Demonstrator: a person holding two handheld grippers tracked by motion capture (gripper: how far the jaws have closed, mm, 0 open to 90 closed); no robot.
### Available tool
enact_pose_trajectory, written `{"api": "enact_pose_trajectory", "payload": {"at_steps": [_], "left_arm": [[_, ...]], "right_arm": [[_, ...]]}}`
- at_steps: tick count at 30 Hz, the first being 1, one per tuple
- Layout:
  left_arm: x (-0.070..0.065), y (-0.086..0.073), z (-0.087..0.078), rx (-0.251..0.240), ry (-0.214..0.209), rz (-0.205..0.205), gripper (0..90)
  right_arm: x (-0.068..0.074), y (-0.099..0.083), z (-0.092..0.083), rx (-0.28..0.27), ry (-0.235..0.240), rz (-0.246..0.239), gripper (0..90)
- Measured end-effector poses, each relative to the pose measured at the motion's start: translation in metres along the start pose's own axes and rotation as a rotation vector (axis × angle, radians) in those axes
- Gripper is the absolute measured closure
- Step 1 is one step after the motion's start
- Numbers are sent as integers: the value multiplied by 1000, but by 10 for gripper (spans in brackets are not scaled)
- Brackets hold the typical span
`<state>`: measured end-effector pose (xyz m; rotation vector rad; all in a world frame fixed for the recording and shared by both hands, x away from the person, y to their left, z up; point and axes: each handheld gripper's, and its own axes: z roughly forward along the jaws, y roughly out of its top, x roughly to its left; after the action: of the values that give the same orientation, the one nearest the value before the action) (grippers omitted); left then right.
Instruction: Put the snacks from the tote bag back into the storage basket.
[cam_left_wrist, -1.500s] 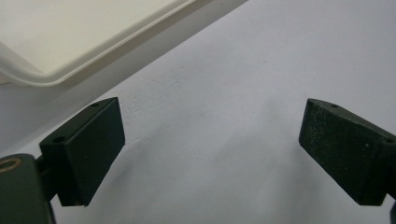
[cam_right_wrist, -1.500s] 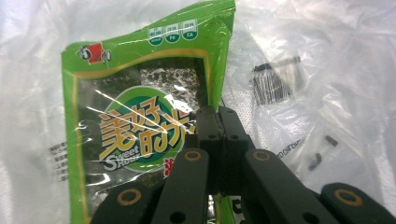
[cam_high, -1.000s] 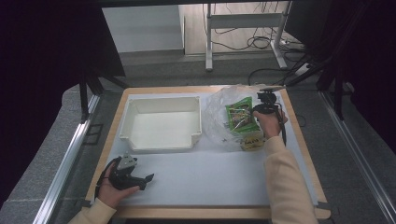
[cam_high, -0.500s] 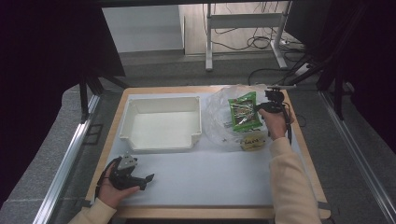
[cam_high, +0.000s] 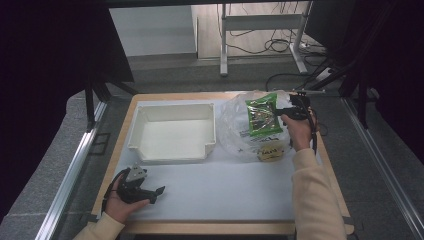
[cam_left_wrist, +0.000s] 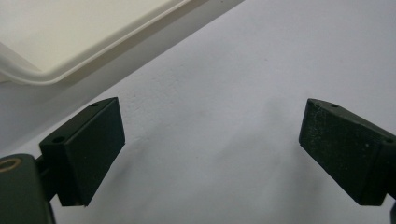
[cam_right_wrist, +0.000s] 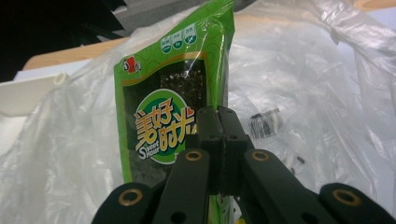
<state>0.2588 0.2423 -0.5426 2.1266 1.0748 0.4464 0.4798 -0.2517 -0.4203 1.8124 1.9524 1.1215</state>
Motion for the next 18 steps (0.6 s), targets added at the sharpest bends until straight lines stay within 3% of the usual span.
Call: {"api": "enact_pose_trajectory", "payload": {"at_steps": [18], "left_arm": [[0,0,1,7,7,1,70]], "right_arm": [[3,-4,-26,-76,110,-5,899]]}}
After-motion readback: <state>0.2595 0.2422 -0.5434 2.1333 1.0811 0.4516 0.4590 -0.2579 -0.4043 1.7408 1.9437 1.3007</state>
